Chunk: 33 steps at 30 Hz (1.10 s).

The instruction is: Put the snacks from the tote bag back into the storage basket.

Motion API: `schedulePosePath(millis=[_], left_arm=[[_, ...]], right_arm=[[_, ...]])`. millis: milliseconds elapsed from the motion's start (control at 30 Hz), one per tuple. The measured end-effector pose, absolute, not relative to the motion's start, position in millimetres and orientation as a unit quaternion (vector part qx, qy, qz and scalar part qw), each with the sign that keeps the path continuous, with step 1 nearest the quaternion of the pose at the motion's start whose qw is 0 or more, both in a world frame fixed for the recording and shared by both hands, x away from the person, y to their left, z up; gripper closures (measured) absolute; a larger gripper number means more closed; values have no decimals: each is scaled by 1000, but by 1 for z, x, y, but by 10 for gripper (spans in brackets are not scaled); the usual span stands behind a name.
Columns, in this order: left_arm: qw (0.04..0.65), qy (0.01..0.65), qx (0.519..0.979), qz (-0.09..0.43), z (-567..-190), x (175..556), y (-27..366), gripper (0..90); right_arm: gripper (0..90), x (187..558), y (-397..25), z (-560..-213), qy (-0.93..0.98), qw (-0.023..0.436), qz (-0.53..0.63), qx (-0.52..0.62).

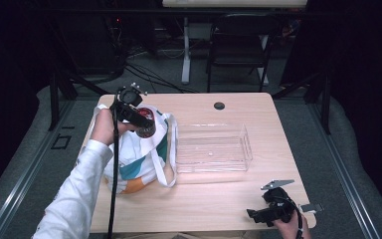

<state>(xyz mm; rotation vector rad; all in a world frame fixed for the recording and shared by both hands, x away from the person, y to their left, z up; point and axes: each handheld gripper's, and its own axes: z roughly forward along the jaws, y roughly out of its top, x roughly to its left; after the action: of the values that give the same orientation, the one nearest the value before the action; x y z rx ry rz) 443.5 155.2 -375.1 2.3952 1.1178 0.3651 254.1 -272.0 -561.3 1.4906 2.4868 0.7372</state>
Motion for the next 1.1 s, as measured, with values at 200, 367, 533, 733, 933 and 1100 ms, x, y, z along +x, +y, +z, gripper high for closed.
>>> schedulePosePath(millis=[200, 367, 533, 733, 933, 1100], left_arm=[[239, 394, 878, 130, -375, 446, 143, 259], [245, 380, 883, 125, -375, 447, 129, 259], [250, 369, 887, 120, -376, 447, 116, 259], [257, 355, 891, 114, -376, 445, 101, 259], [264, 342, 896, 105, -379, 444, 85, 259], [266, 330, 900, 99, -382, 443, 74, 259]], right_arm=[[75, 250, -275, -562, 822, 76, 252, 505], [75, 246, -278, -562, 819, 78, 252, 510], [75, 245, -280, -562, 819, 81, 249, 511], [75, 244, -280, -562, 816, 79, 250, 515], [75, 240, -283, -561, 814, 84, 246, 519], [75, 238, -286, -561, 813, 81, 247, 521]])
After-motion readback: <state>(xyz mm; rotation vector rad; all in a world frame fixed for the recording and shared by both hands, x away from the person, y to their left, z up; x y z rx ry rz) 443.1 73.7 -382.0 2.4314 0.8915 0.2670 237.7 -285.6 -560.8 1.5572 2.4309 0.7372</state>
